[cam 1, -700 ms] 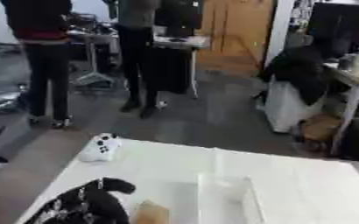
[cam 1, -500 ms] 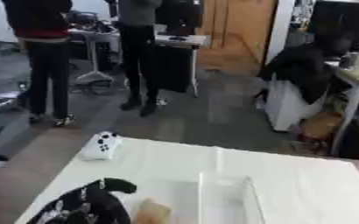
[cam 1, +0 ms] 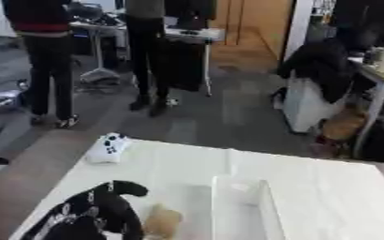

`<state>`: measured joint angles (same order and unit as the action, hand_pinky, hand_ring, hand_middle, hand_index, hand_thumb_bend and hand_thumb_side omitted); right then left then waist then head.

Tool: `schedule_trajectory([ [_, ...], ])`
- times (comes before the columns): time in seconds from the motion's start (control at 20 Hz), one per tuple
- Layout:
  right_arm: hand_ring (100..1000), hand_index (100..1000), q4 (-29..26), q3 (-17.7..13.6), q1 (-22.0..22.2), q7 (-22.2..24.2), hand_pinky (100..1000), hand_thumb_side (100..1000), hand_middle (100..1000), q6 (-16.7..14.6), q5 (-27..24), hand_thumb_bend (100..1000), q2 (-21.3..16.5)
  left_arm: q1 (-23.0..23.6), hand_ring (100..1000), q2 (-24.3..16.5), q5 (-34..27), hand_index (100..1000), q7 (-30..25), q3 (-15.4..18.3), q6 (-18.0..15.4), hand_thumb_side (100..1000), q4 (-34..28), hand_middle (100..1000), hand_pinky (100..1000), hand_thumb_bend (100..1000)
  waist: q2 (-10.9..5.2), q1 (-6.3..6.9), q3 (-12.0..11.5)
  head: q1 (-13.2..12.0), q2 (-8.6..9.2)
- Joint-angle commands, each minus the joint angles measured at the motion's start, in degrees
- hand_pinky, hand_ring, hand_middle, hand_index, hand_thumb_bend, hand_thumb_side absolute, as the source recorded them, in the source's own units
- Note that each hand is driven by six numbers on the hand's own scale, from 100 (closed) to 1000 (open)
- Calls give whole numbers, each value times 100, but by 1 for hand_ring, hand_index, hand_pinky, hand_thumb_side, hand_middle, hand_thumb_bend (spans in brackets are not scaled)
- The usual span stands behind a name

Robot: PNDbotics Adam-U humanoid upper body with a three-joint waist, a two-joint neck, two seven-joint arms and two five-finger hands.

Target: Pick up objects on the table and place them in the box.

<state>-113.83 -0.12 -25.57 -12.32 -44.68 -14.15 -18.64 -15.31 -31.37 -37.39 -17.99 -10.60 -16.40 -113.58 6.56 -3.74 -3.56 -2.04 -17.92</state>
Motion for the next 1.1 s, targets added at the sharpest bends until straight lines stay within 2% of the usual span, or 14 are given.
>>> schedule_trajectory([
  [0.05, 100, 419, -76, -33, -101, 4, 100, 901, 152, -23, -30, 243, -53, -23, 583, -91, 41, 748, 10, 76, -14, 887, -102, 798, 306, 556, -61, 37, 32, 28, -71],
  [0.25, 100, 419, -76, -36, -95, -3, 100, 906, 153, -7, -41, 241, -57, 8, 585, -153, 120, 753, 91, 119, 30, 896, -102, 803, 306, 559, -66, 50, 109, 54, -172],
  [0.4, 100, 419, -76, -27, -82, 0, 100, 906, 153, 8, -50, 241, -69, 137, 596, -461, 344, 766, 219, 196, 36, 921, -102, 815, 313, 533, -86, 76, 134, -30, -204],
  [0.6, 100, 418, -76, -34, -56, -4, 100, 907, 154, 22, -63, 239, -69, 338, 629, -968, 1042, 806, 490, 333, 42, 921, -102, 848, 350, 538, -104, 98, 175, -103, -252],
  [0.8, 100, 418, -76, -44, -39, -13, 100, 906, 154, 29, -69, 239, -68, 410, 659, -1244, 1713, 822, 816, 386, 61, 920, -102, 864, 381, 544, -113, 101, 182, -145, -297],
  [0.9, 100, 418, -76, -52, -24, -18, 100, 907, 155, 33, -67, 240, -75, 411, 670, -1383, 2001, 826, 925, 410, 65, 907, -102, 867, 395, 553, -115, 101, 169, -160, -271],
  [1.05, 100, 418, -76, -57, -2, -25, 100, 906, 156, 49, -60, 241, -93, 378, 712, -1627, 2518, 840, 1065, 446, 19, 891, -102, 879, 462, 577, -118, 105, 146, -166, -212],
  [1.1, 100, 418, -76, -59, 1, -28, 100, 906, 156, 52, -58, 241, -96, 362, 702, -1700, 2698, 836, 1111, 455, -2, 895, -102, 876, 448, 570, -119, 106, 141, -181, -201],
])
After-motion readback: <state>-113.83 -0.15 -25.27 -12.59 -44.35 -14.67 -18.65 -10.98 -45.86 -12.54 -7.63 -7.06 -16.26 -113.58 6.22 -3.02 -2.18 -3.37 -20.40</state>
